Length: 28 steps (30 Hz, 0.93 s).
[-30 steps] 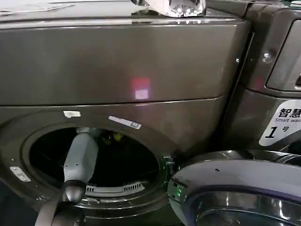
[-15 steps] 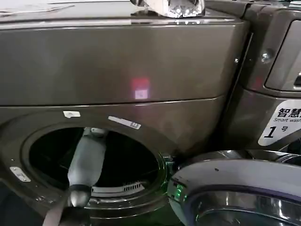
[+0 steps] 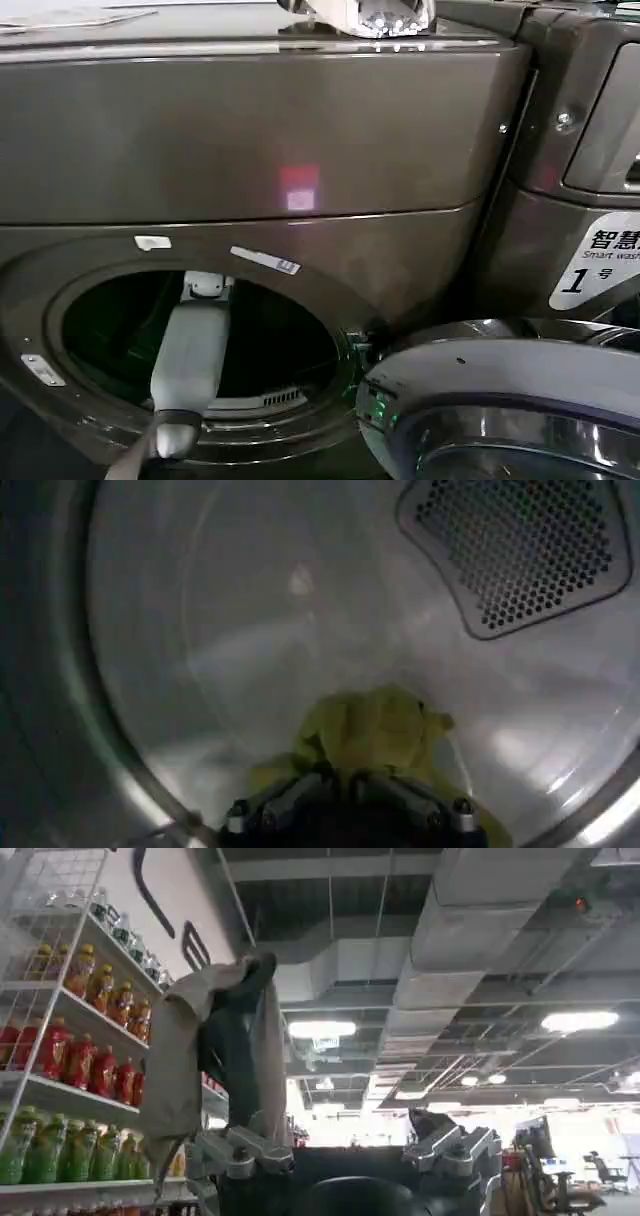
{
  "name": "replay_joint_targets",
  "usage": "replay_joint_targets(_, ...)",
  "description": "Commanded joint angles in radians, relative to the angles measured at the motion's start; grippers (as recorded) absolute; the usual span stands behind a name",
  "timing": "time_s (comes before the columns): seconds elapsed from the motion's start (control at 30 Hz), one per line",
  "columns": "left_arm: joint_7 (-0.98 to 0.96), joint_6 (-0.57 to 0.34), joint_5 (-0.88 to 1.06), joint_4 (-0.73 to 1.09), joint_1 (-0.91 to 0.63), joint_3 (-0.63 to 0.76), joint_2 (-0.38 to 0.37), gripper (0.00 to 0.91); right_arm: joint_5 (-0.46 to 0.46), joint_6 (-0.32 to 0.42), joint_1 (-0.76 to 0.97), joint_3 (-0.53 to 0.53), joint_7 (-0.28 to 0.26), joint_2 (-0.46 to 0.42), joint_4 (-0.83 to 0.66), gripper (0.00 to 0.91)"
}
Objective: Grasp the clothes from the dryer.
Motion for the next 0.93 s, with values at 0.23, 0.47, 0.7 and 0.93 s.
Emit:
replay_joint_targets(0.23, -0.046, 0.005, -0.083, -0.024, 0.022, 0.005, -0.001, 0.000, 0.011, 0.013, 0.000, 0.002, 0.001, 0.006, 0.003, 0.907)
replay_joint_targets(0.47, -0.038, 0.004, -0.080, -0.030, 0.026, 0.009, 0.001, 0.000, 0.013, -0.016, 0.005, 0.009, -0.011, 0.011, 0.032, 0.907)
replay_joint_targets(0.7, -0.031, 0.005, -0.076, -0.026, 0.013, 0.014, -0.002, 0.000, -0.006, -0.022, 0.004, 0.020, 0.000, 0.010, 0.032, 0.907)
replay_joint_targets(0.93, -0.027, 0.001, -0.073, -0.017, 0.009, 0.014, -0.003, 0.000, -0.010, -0.023, 0.000, 0.033, 0.002, 0.020, 0.032, 0.907)
